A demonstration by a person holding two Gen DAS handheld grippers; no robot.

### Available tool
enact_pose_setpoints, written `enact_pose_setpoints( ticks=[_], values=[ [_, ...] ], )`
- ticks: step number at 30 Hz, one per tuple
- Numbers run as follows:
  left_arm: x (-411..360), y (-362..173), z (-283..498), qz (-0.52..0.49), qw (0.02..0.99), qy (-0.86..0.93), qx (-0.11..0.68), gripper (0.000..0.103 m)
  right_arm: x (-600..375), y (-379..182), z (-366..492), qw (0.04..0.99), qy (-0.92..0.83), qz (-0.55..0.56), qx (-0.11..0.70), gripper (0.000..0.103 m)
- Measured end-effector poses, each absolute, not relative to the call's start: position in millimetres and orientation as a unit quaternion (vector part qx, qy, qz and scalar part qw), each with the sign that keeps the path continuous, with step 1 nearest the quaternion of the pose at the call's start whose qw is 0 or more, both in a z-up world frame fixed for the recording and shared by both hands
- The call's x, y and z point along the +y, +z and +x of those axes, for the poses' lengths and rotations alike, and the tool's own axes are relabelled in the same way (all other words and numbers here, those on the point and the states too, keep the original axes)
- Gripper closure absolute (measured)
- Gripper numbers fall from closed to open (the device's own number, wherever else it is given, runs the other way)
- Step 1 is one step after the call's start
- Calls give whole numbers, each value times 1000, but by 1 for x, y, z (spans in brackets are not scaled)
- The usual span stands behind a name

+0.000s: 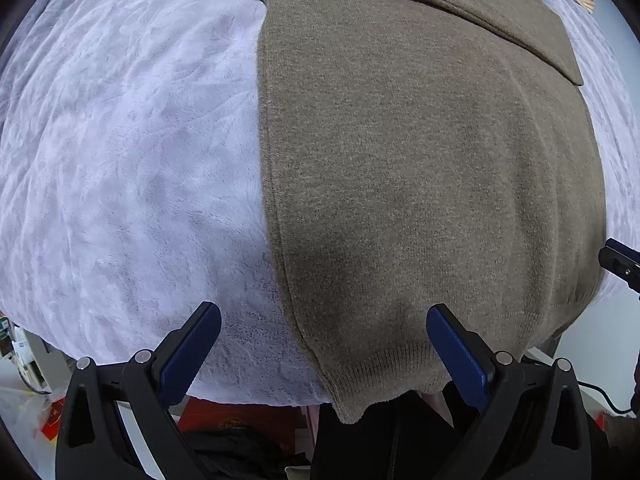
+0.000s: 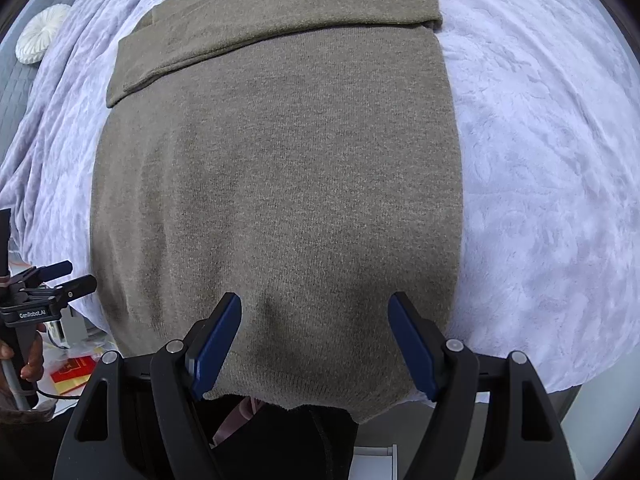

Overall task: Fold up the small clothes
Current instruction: 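Grasp the sweater hem with both tools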

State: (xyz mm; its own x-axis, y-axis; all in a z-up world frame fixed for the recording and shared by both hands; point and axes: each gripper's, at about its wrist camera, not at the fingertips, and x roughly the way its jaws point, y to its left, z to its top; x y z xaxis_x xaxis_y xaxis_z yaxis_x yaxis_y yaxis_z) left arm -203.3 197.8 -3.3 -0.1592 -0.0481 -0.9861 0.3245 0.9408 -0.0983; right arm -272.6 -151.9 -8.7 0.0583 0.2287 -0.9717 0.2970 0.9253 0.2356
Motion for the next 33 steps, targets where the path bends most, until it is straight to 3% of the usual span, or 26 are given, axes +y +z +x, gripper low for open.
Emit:
enact_pose_setpoints(
  ticks=[22, 23, 24, 25, 26, 27, 28, 33],
  values=[
    [200, -57, -242, 46, 548, -247, 798, 1, -180, -82, -355, 607, 26, 340, 718, 24],
    [199, -56, -242, 45, 555, -243, 794, 5, -178, -86, -354, 602, 32, 352, 716, 25],
    [191, -59, -245, 49, 566, -232, 790, 30, -177, -89, -353, 595, 37, 367, 714, 26],
    [191, -57, -244, 58, 572, -225, 787, 60, -176, -91, -354, 589, 39, 381, 712, 41],
    [192, -54, -243, 57, 572, -227, 786, 70, -175, -91, -355, 579, 40, 397, 711, 73],
    [194, -52, -241, 43, 572, -235, 785, 84, -172, -88, -355, 577, 40, 407, 707, 88],
    [197, -49, -239, 26, 572, -243, 783, 86, -171, -84, -356, 583, 43, 414, 698, 95],
    [197, -20, -222, -18, 588, -278, 759, 86, -185, -48, -343, 612, 71, 473, 630, 96]
  ],
)
